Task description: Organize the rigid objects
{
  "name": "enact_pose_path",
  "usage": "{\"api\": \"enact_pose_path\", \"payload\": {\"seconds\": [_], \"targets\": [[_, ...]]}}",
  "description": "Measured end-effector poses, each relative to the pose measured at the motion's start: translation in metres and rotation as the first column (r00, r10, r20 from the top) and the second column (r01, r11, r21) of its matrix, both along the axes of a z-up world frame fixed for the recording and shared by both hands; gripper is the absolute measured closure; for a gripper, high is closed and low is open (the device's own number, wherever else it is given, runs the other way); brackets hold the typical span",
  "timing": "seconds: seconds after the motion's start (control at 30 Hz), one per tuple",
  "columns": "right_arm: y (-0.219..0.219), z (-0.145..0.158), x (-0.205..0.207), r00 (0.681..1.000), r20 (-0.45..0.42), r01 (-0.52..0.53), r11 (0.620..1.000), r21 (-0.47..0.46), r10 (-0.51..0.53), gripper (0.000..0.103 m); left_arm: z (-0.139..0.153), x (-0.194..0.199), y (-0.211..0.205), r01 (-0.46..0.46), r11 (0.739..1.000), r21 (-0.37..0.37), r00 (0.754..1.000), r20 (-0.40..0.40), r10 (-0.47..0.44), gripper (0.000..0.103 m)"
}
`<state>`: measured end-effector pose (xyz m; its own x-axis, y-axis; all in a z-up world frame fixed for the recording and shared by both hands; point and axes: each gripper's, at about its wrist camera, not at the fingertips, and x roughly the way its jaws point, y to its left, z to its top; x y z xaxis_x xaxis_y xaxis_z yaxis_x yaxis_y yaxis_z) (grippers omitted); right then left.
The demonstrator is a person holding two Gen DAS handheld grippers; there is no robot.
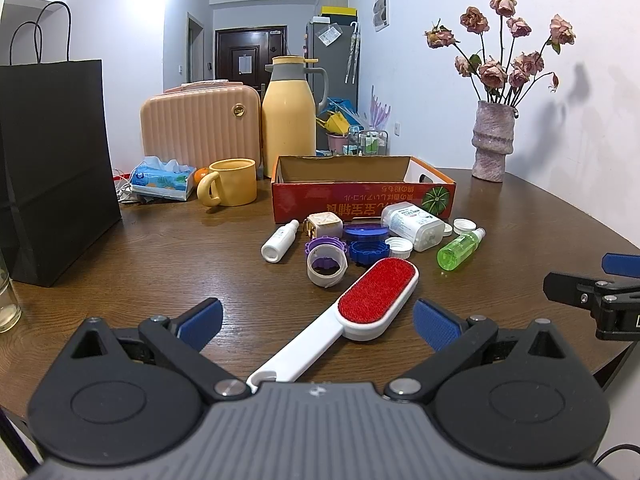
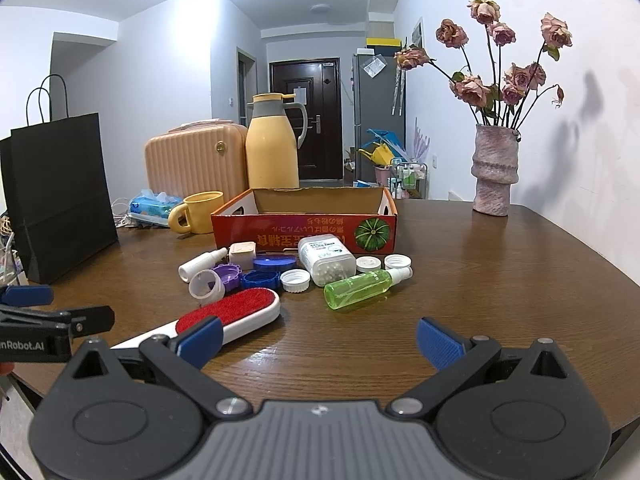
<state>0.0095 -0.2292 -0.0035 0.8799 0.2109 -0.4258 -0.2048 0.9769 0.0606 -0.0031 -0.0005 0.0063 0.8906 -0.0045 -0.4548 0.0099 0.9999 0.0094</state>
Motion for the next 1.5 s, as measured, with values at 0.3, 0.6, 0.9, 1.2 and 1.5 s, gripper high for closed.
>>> {"api": "enact_pose_path", "payload": {"seconds": [0.3,0.6,0.9,1.2,1.5], "targets": [[0.0008,-0.0003,0.0002,1.0,-0.001,0.0,1.0,0.0,0.0,0.0,0.0009,-0.0001,0.0002,0.0,1.0,-0.001,1.0,0.001,0.0,0.0],[0.0014,-0.0011,0.0004,1.0,-0.002,-0.001,1.0,0.0,0.001,0.0,0.0041,-0.001,-0.0001,-0.002,1.0,-0.006,1.0,0.001,0.002,0.0],[0.0015,-0.0012,0.0008,1.0,-0.003,-0.002,1.0,0.001,0.002,0.0,0.0039,-0.0013,-0.0001,-0.002,1.0,-0.005,1.0,0.002,0.002,0.0],[0.0025,-0.0025,0.0013,1.0,-0.009,-0.003,1.0,0.002,0.003,0.0,0.0028,-0.0014,0.0003,-0.003,1.0,-0.008,1.0,0.0,0.003,0.0],[0.0031,-0.0036,0.0017,1.0,-0.015,-0.003,1.0,0.004,0.003,0.0,-0.0023,0.001,-0.0002,-0.004,1.0,-0.009,1.0,-0.007,0.004,0.0]]}}
